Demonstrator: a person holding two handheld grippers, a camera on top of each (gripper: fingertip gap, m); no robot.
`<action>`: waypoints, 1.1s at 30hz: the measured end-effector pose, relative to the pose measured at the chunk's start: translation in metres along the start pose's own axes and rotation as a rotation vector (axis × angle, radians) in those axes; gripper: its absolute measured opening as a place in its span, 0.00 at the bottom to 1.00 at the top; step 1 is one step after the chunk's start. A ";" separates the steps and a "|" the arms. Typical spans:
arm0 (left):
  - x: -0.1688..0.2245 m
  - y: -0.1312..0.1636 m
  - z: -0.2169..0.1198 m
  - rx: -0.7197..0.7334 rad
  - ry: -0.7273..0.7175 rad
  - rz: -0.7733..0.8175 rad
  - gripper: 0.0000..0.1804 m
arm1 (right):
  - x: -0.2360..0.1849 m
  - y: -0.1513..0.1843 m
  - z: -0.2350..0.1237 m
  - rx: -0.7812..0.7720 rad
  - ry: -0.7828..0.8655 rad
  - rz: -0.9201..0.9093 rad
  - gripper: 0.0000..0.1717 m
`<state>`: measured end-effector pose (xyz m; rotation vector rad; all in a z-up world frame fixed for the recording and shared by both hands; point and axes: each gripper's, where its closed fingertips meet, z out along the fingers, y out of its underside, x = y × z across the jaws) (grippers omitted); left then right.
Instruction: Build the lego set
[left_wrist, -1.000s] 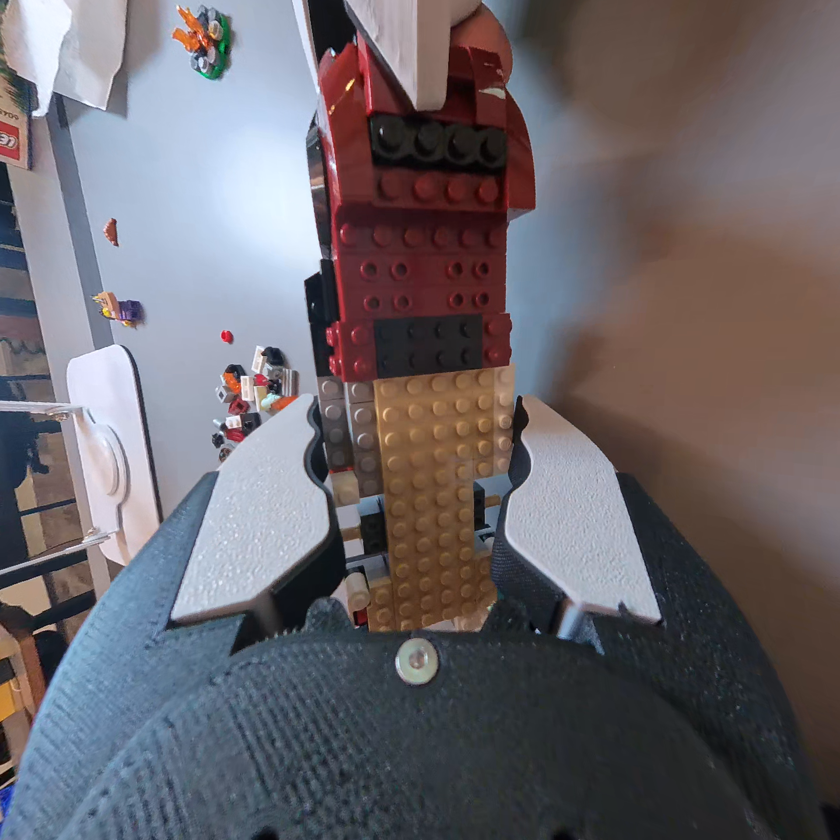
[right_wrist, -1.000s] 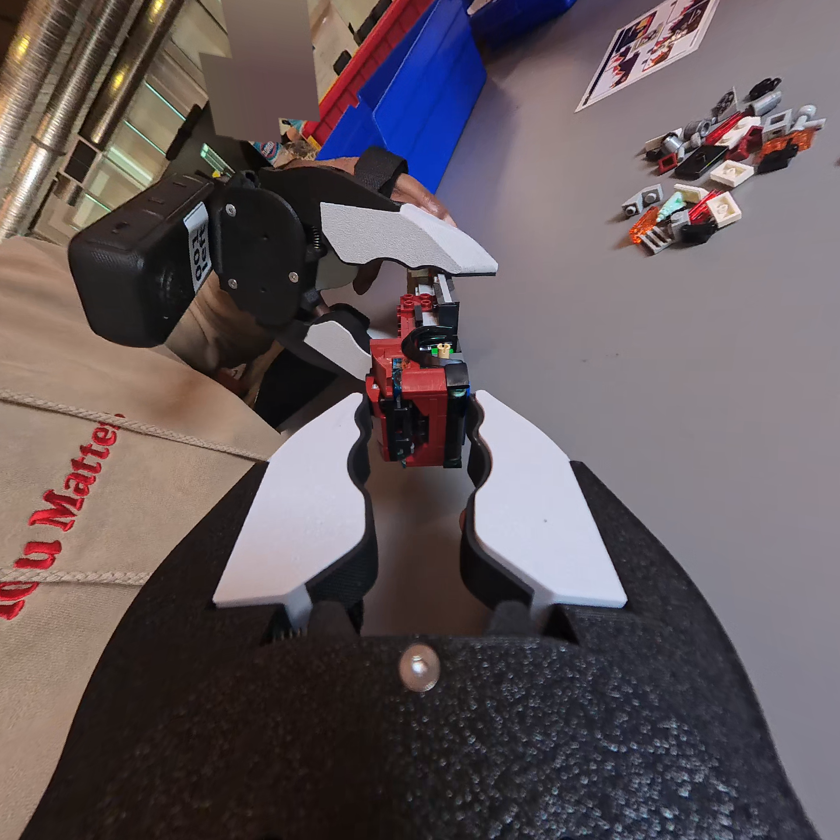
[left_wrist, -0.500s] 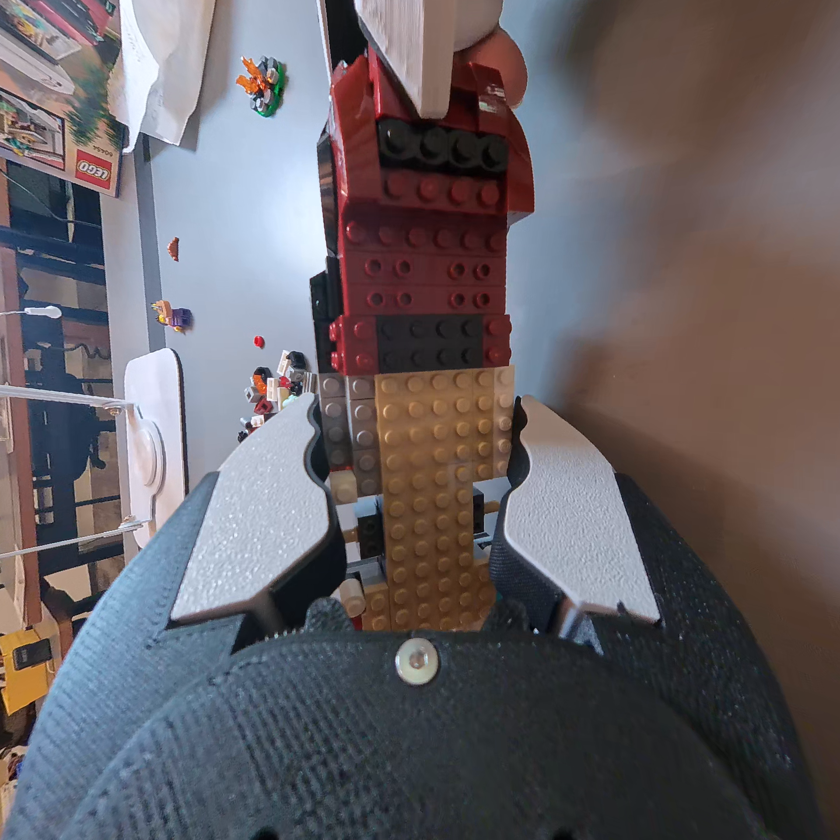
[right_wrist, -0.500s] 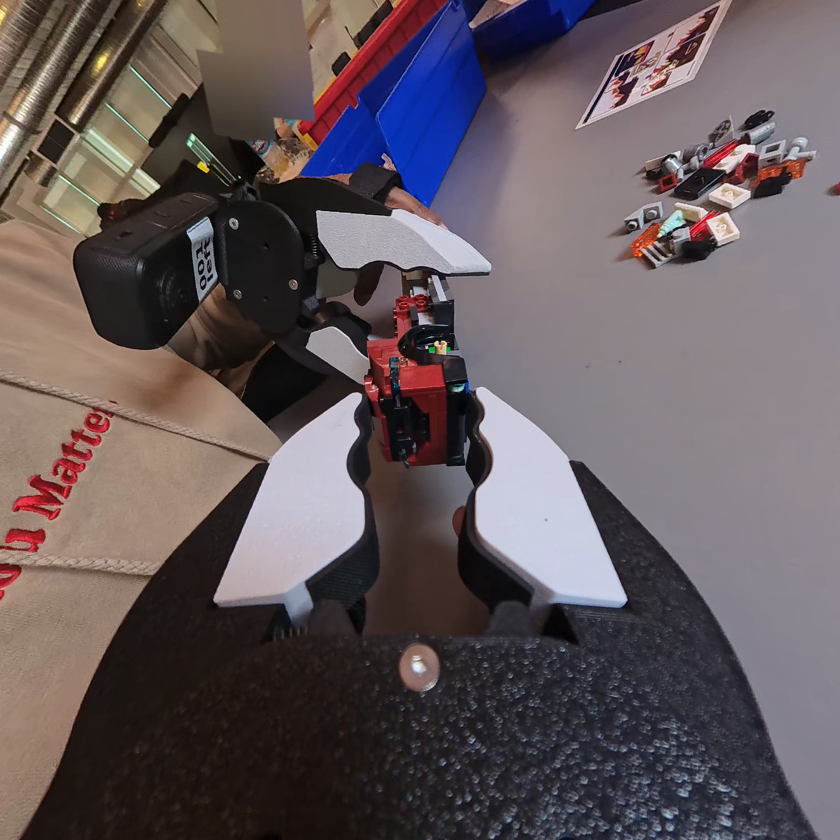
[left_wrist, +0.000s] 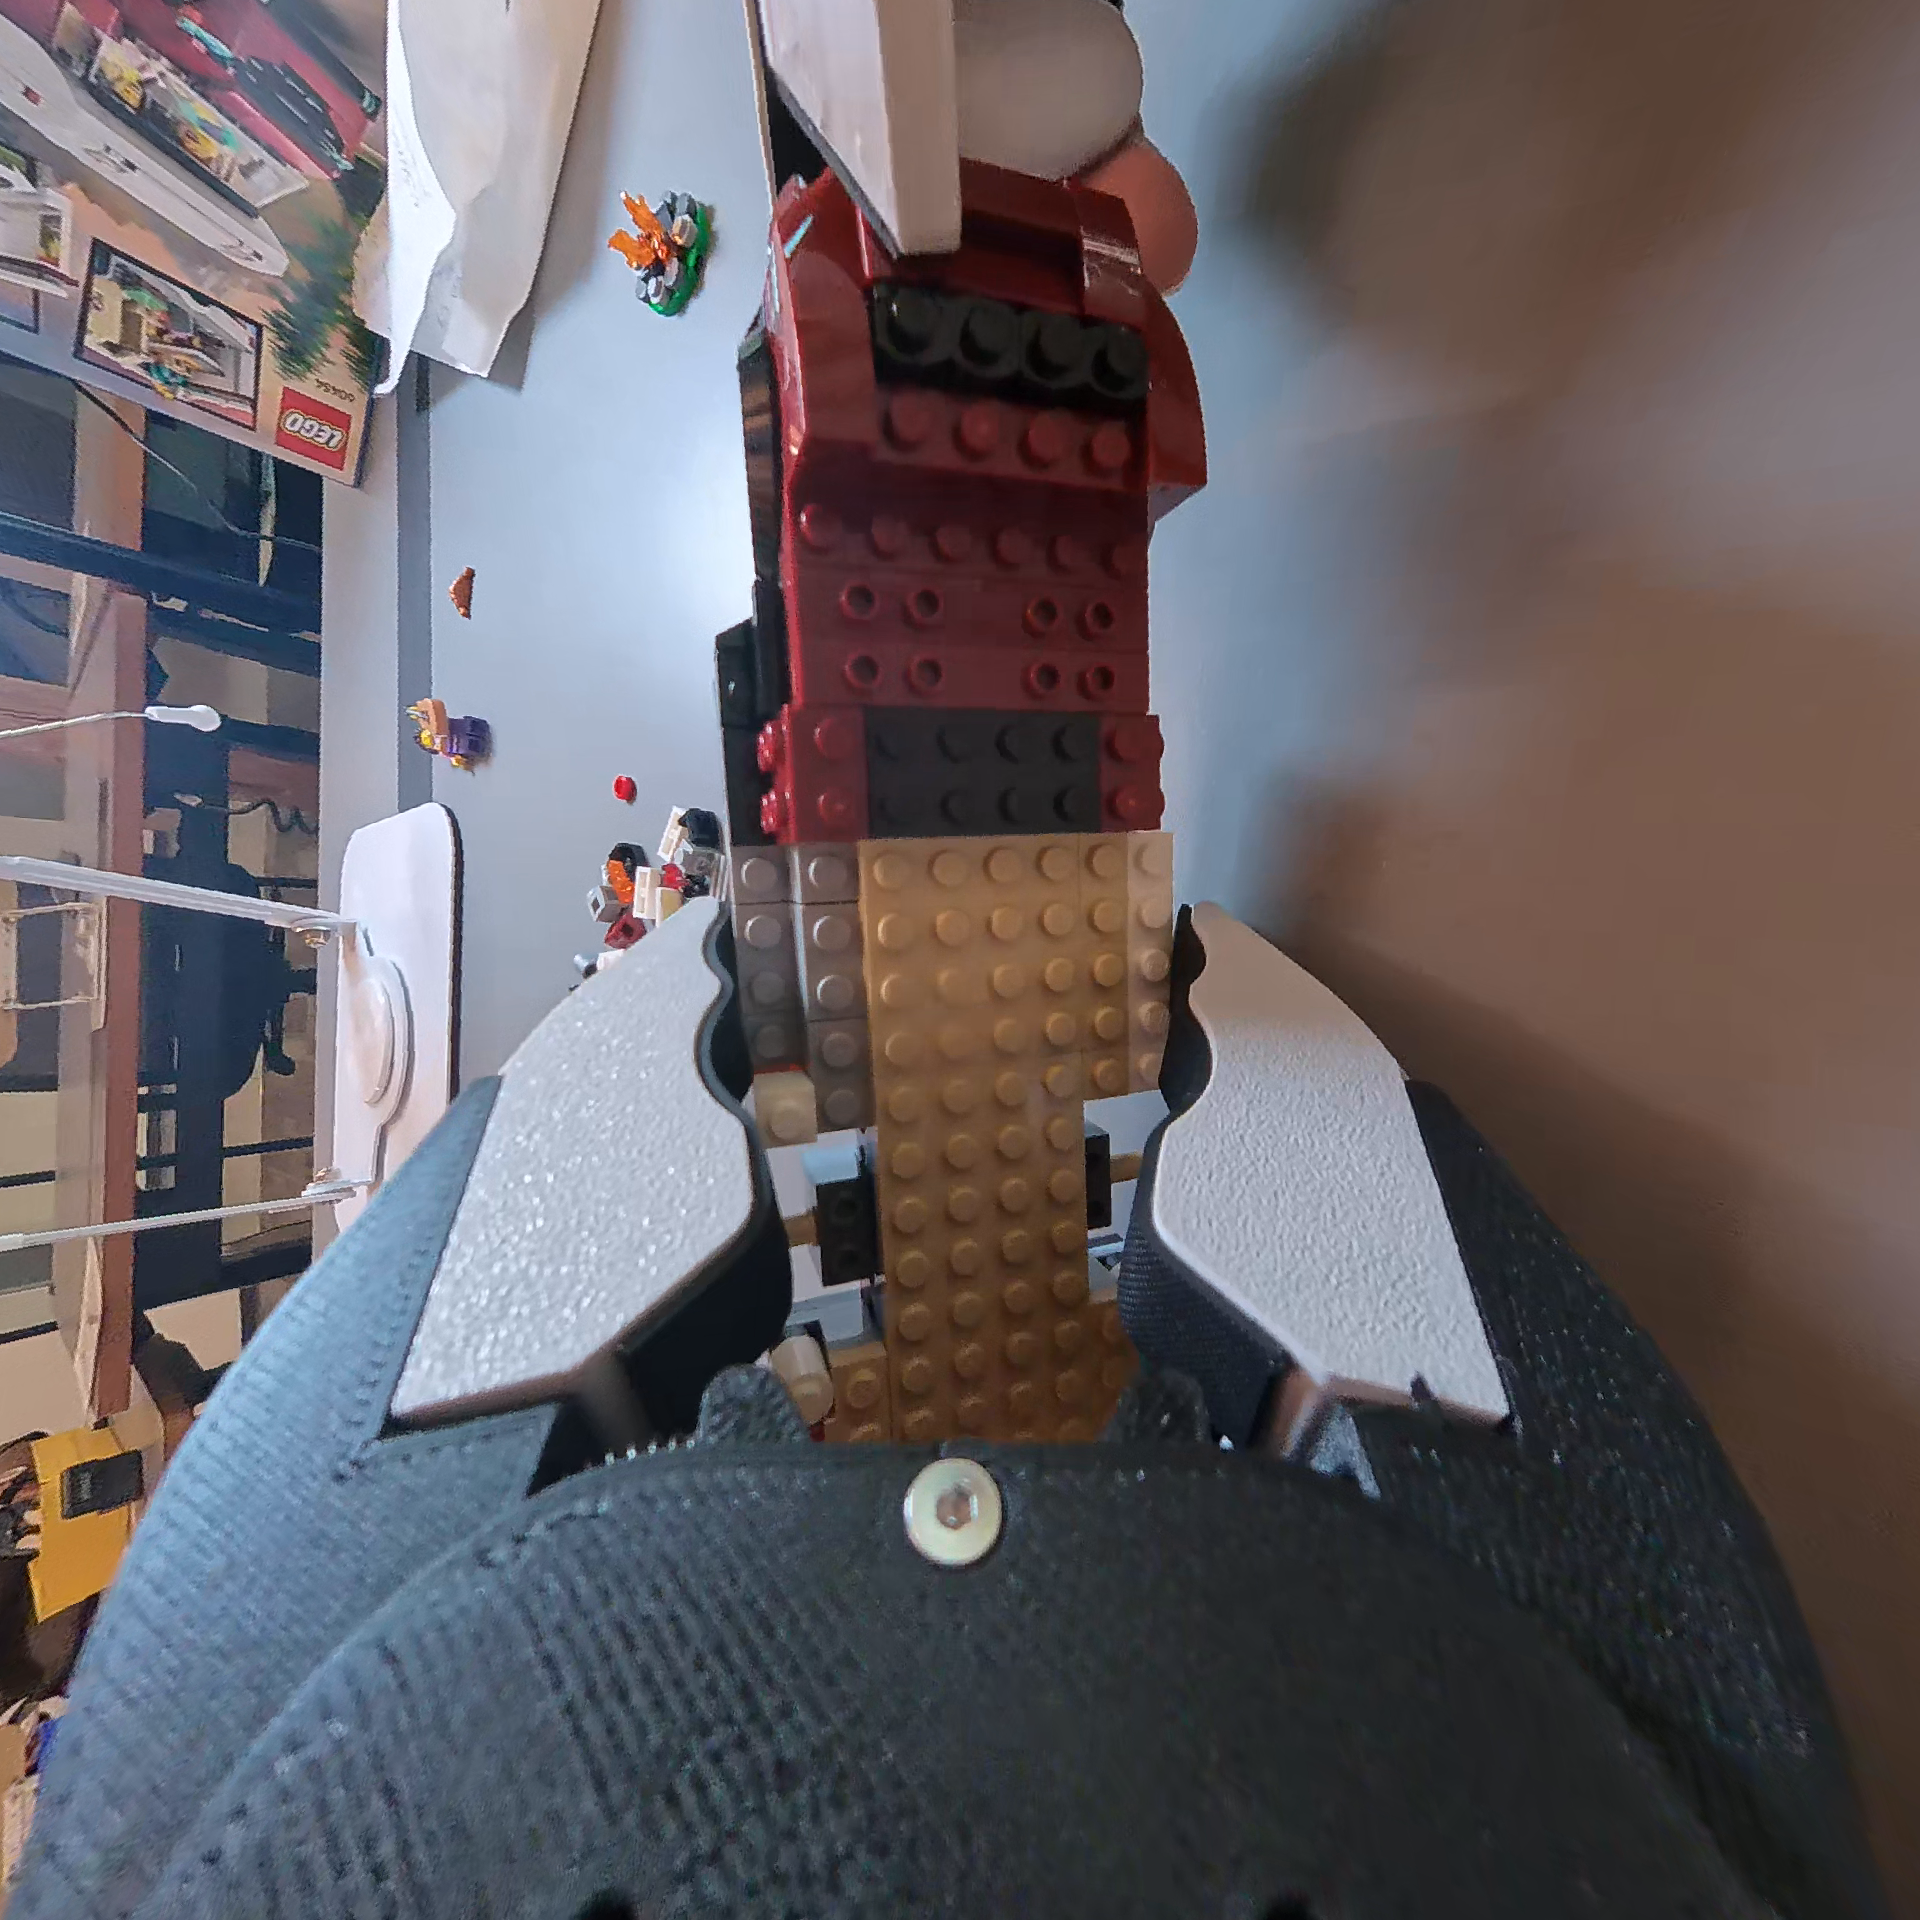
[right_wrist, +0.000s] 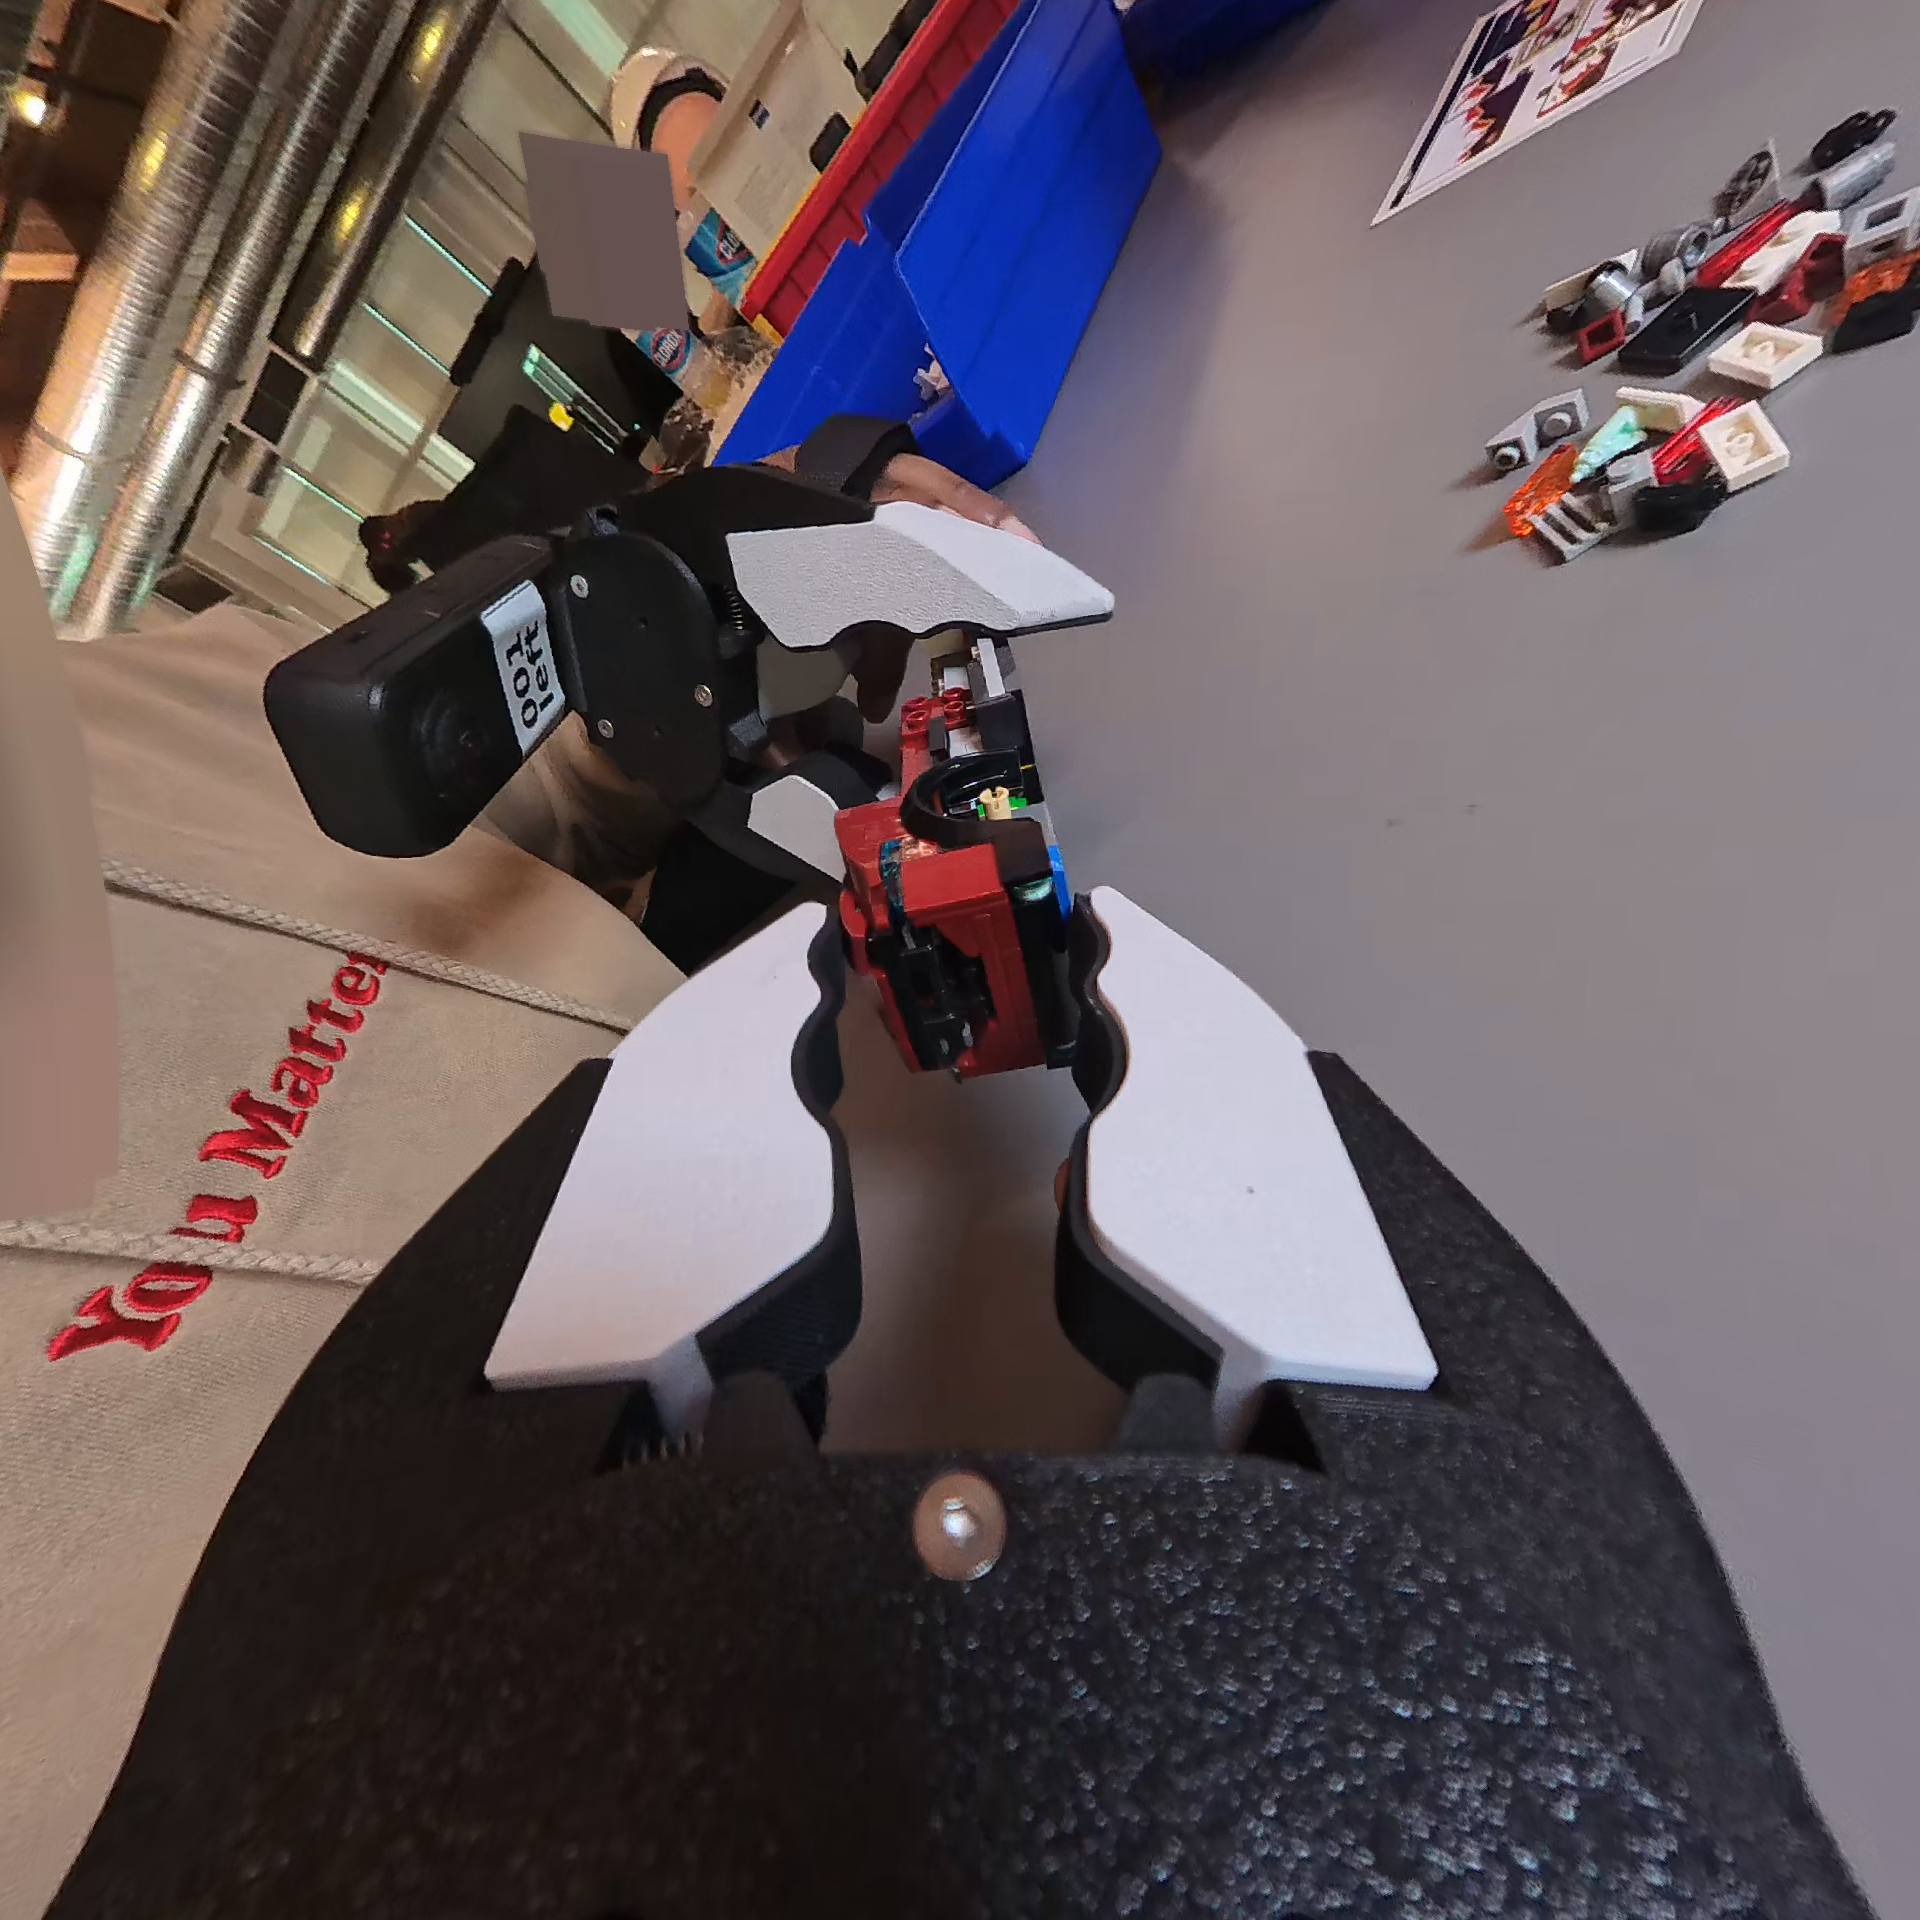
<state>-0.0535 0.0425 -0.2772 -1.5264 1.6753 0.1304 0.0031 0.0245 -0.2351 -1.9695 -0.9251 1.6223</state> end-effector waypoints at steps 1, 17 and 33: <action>0.000 0.000 0.000 0.005 0.000 0.000 0.44 | 0.000 0.000 0.000 -0.001 -0.001 -0.007 0.25; 0.002 0.003 0.000 0.025 0.048 -0.044 0.44 | 0.004 -0.001 0.004 -0.003 0.005 -0.026 0.24; 0.001 0.002 -0.002 0.034 0.023 -0.028 0.44 | 0.001 -0.002 -0.002 -0.011 -0.016 -0.100 0.23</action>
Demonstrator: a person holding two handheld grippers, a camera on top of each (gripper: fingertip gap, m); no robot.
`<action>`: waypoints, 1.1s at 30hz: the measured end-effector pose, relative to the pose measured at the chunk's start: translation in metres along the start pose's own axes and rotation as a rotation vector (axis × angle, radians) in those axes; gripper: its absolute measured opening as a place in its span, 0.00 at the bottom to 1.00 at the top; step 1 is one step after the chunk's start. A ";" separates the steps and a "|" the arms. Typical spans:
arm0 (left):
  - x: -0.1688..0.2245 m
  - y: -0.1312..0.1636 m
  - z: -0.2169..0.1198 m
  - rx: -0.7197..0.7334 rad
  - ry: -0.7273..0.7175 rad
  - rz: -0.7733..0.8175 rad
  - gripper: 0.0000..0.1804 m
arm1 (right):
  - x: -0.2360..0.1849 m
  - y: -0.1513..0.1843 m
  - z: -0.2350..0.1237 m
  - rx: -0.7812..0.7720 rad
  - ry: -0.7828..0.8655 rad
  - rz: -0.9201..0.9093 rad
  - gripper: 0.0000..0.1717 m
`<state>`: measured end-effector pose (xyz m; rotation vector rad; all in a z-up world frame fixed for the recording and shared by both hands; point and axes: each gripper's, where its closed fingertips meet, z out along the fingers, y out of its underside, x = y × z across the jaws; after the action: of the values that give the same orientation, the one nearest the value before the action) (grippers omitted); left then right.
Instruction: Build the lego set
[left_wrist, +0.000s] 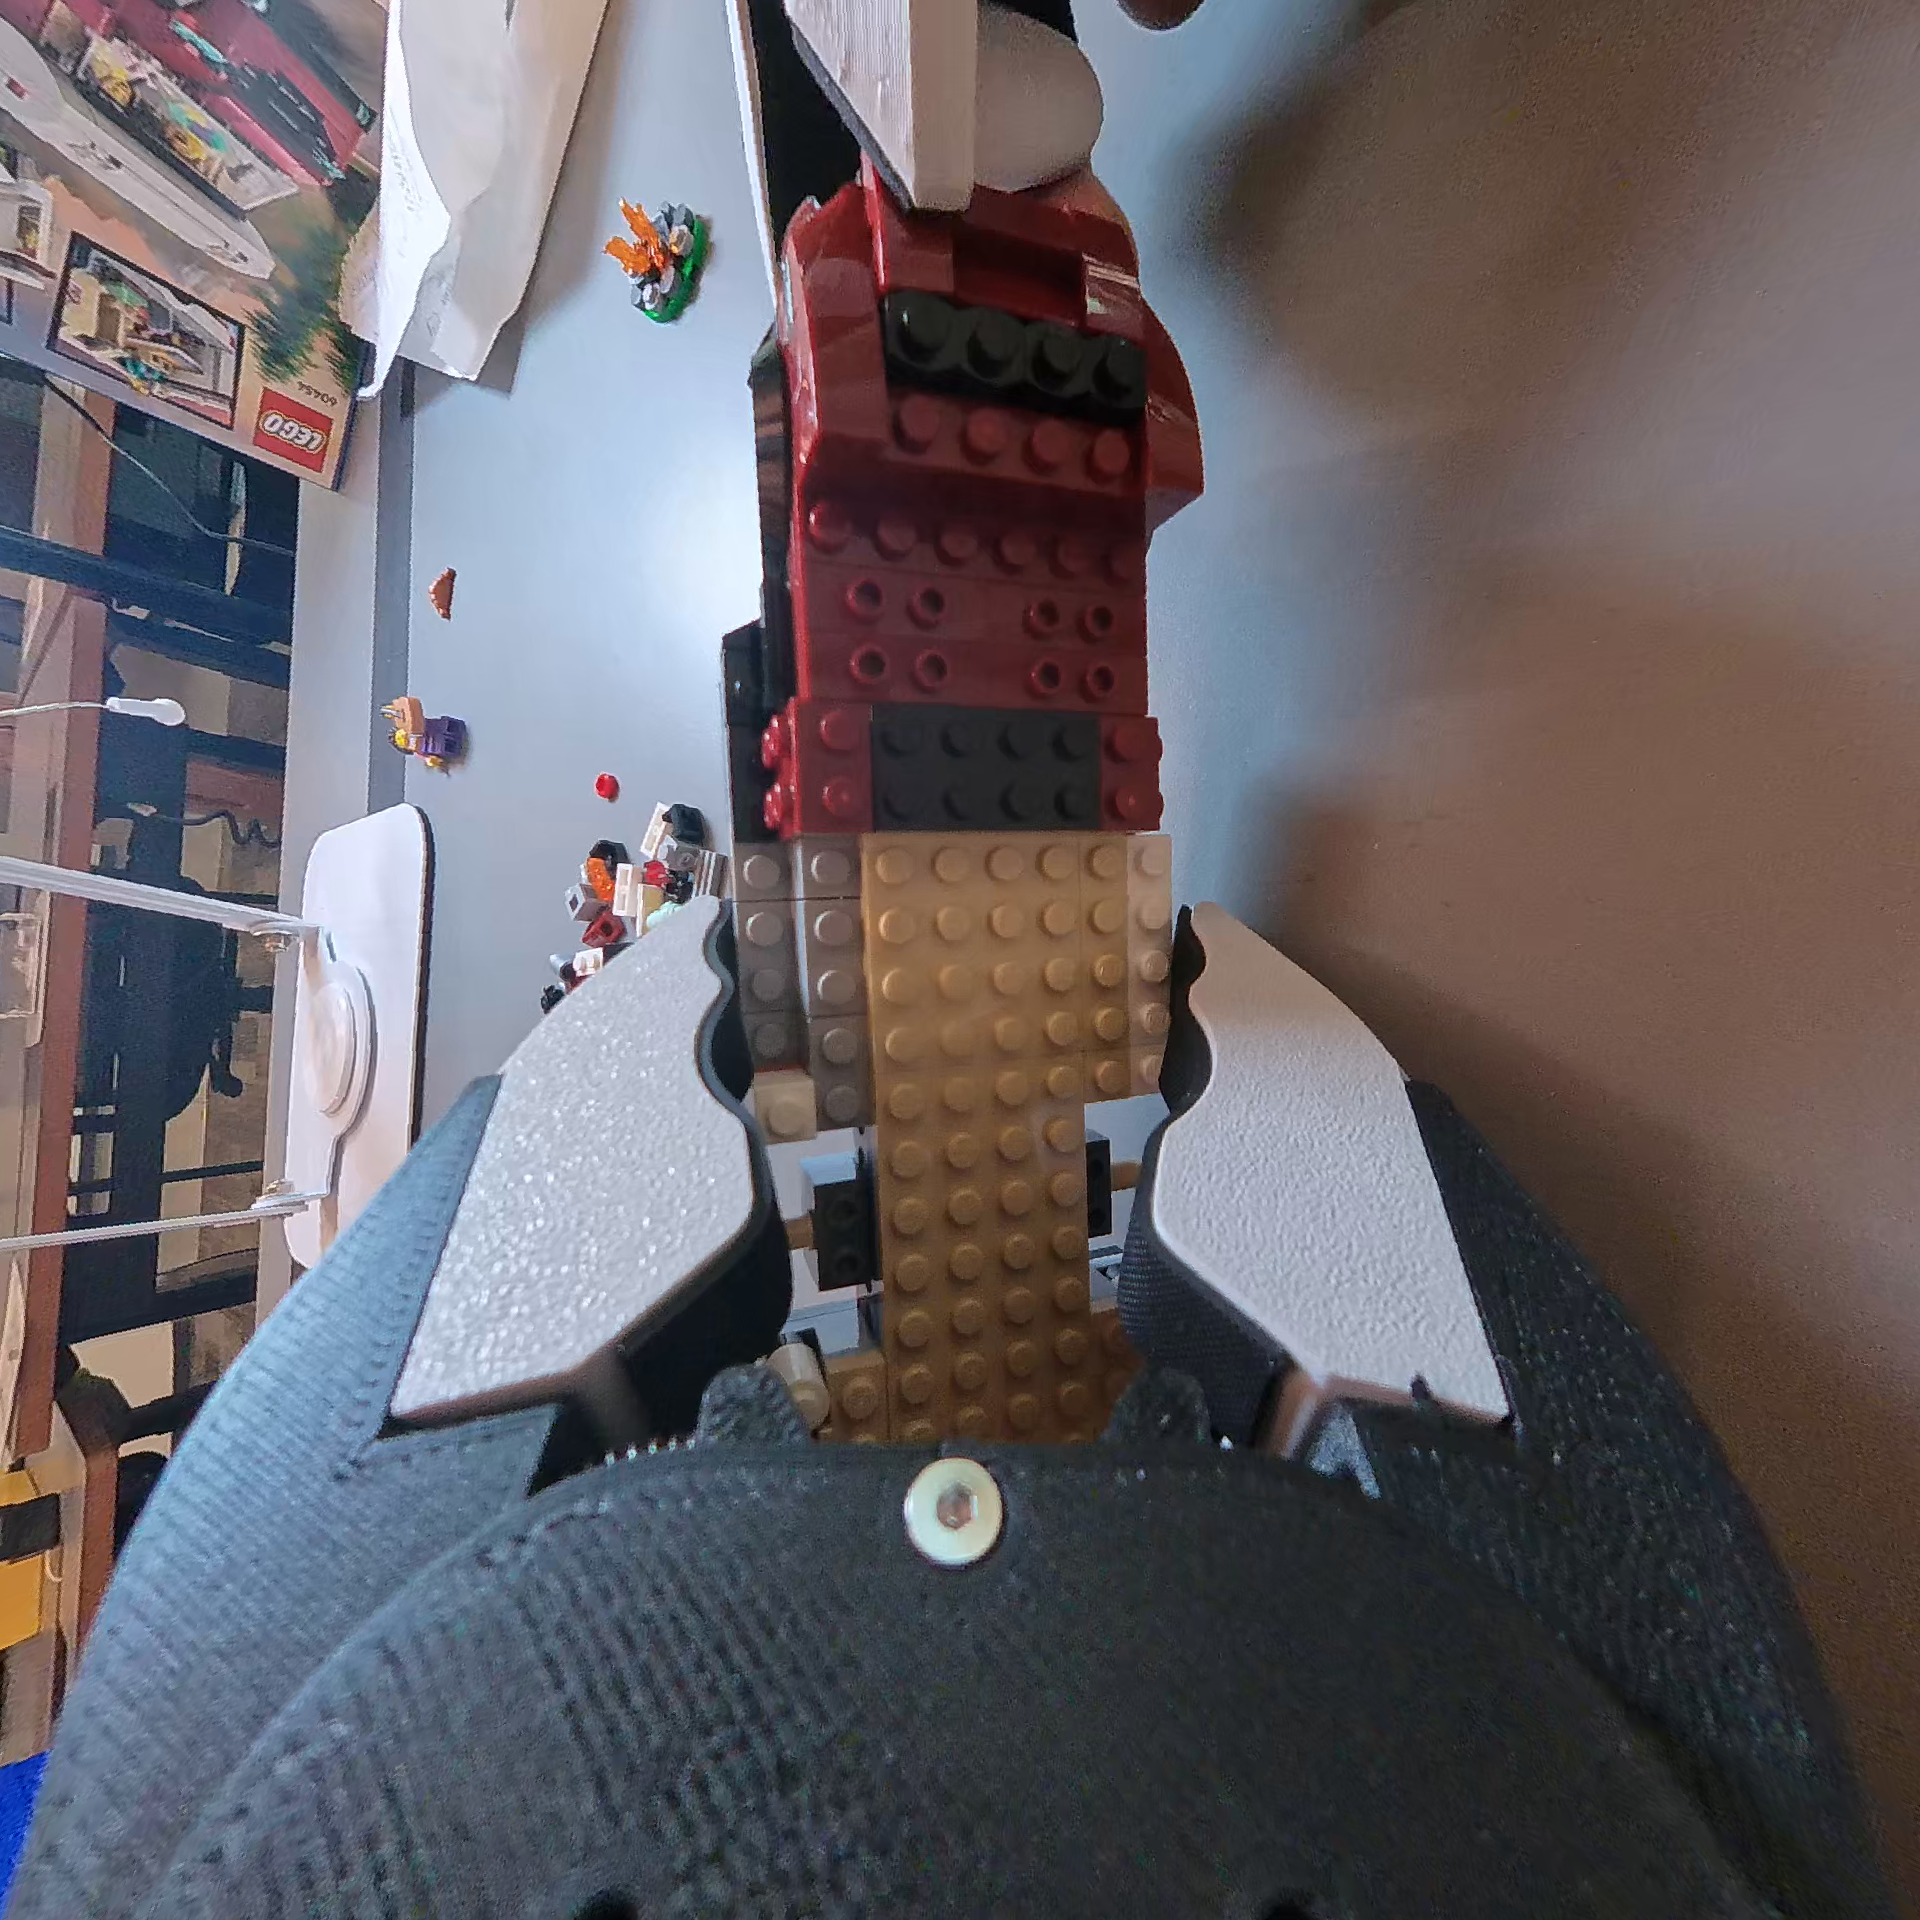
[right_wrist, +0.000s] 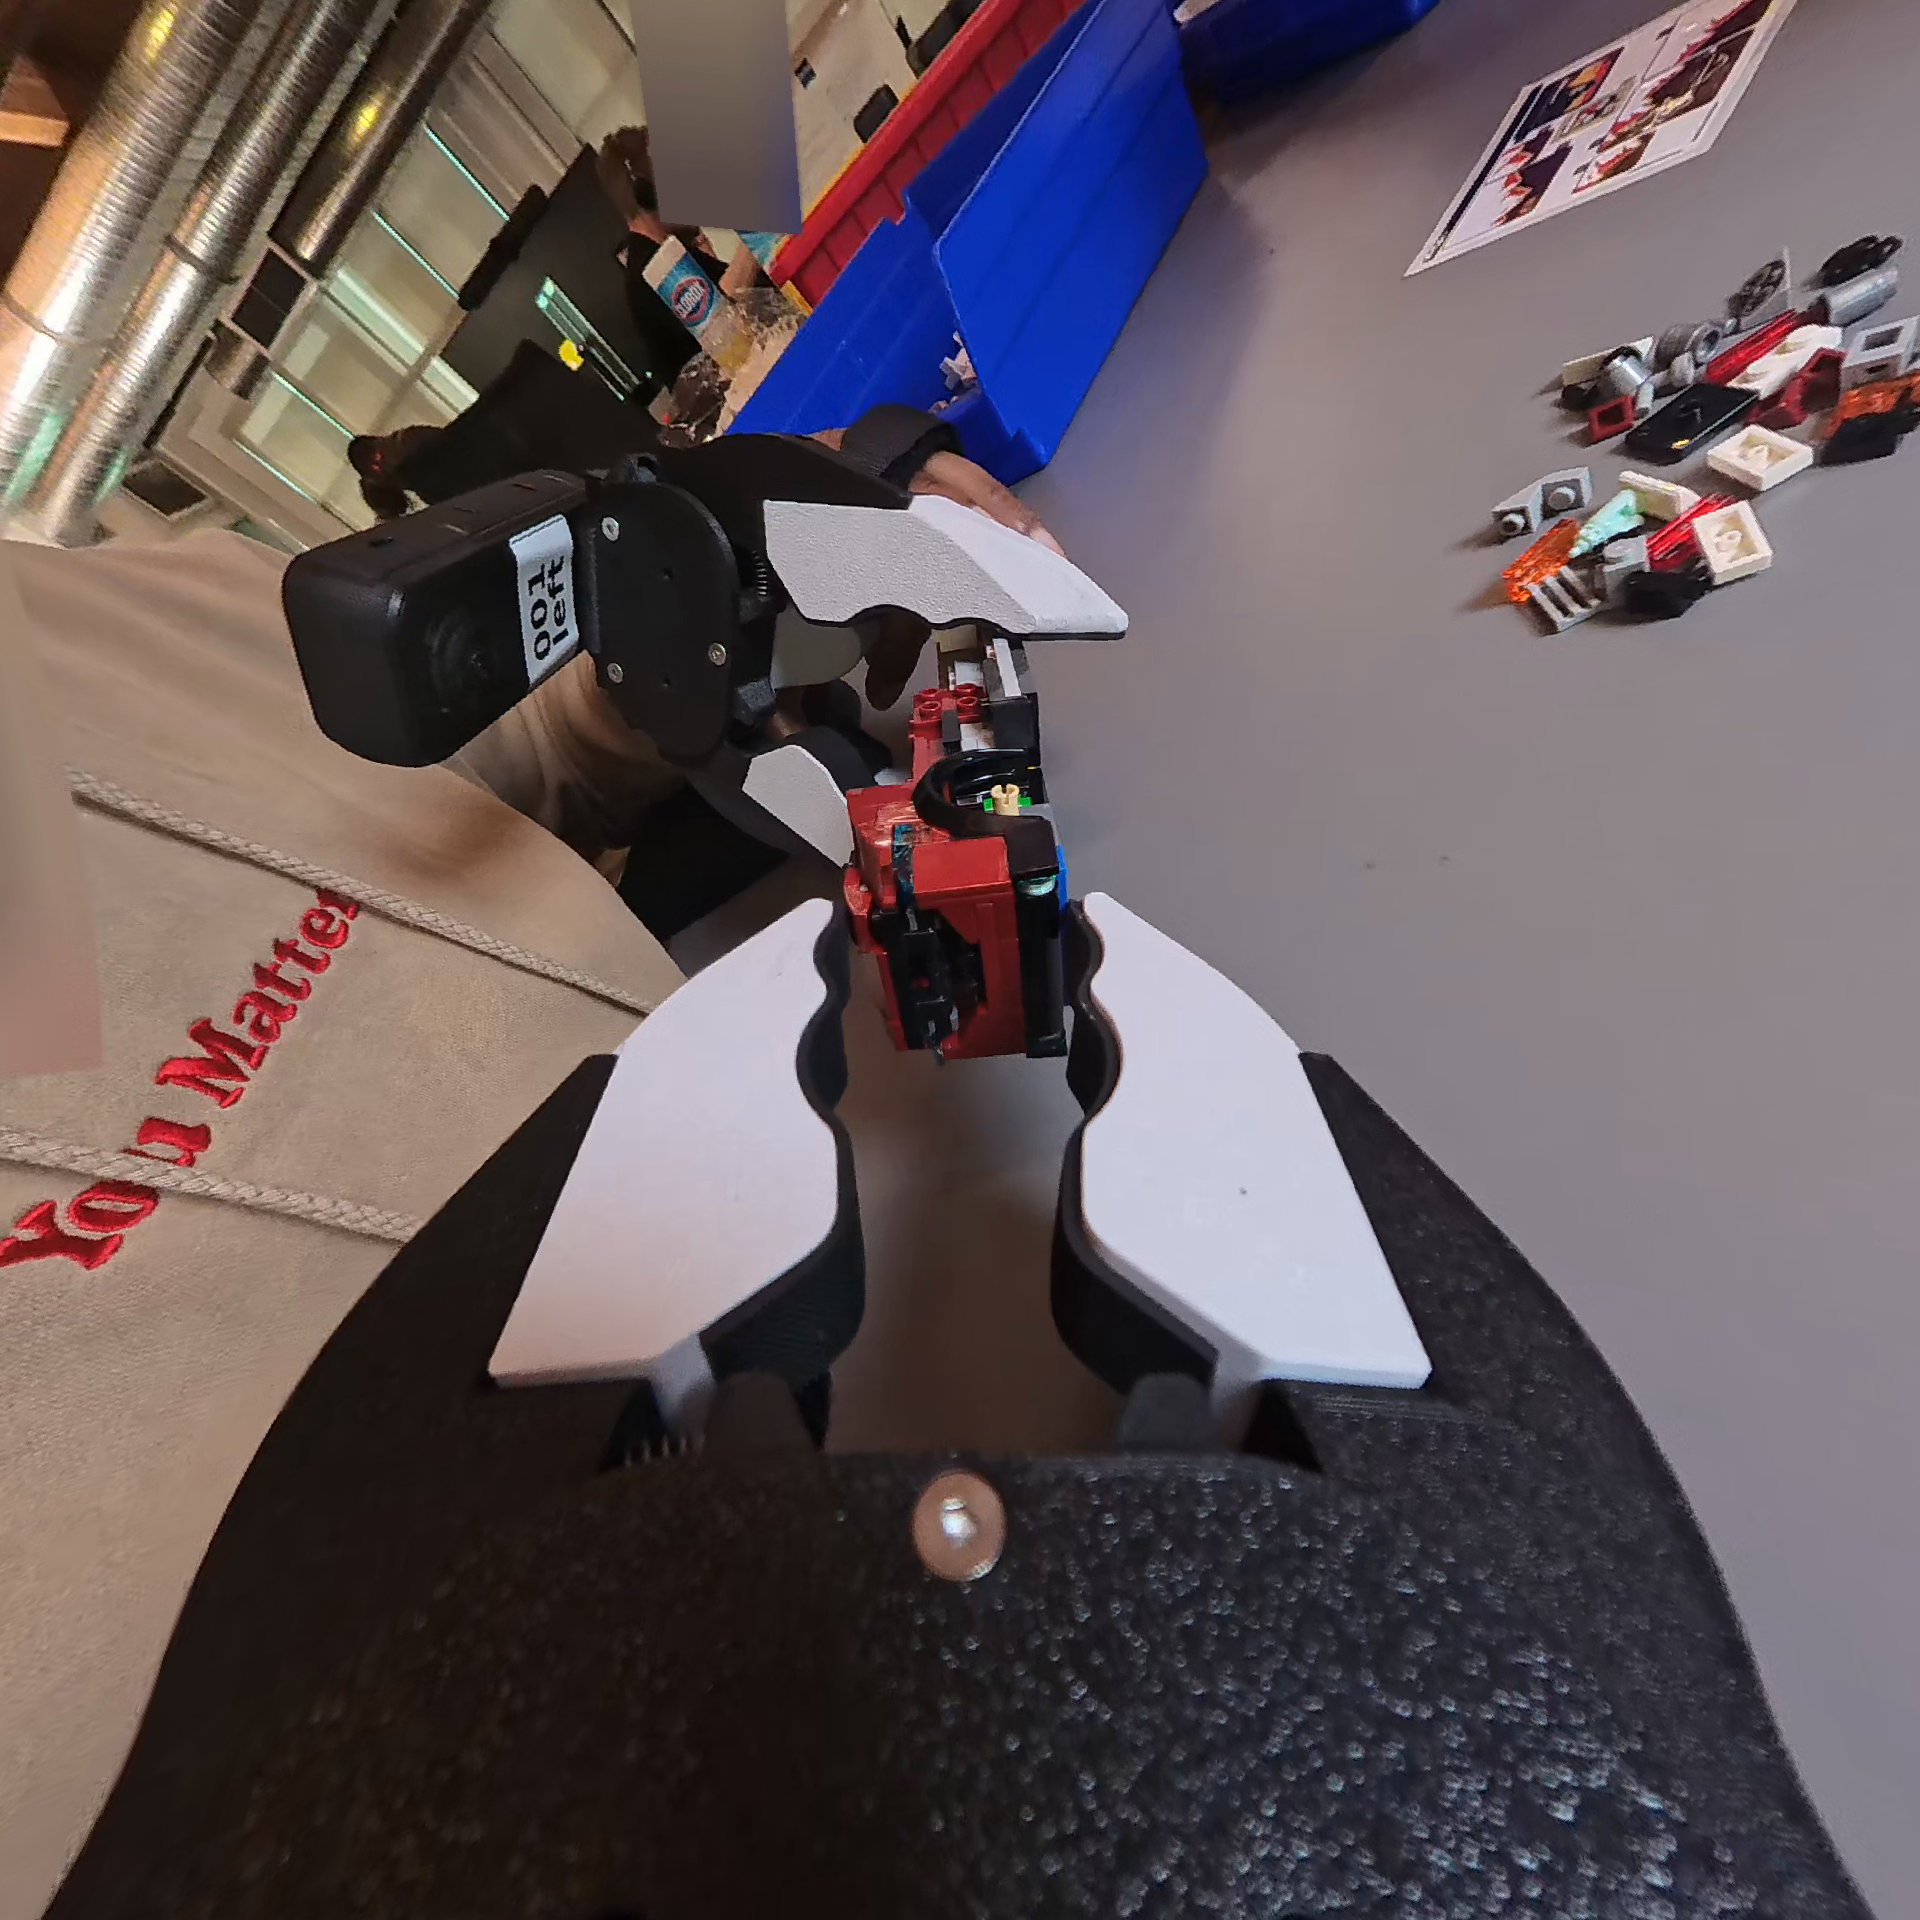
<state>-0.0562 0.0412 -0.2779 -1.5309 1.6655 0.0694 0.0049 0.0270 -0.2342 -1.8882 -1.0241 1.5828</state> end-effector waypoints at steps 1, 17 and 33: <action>0.000 0.000 0.000 0.002 -0.003 0.002 0.44 | 0.000 0.000 0.000 0.003 -0.001 -0.005 0.23; 0.001 0.000 -0.001 0.013 -0.005 -0.001 0.44 | 0.001 0.002 0.001 -0.037 -0.022 0.009 0.22; 0.000 0.003 0.000 -0.006 0.035 -0.056 0.44 | 0.007 -0.002 0.005 0.016 0.040 0.086 0.22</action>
<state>-0.0590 0.0418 -0.2799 -1.5910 1.6496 0.0179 -0.0003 0.0331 -0.2380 -1.9691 -0.9215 1.5893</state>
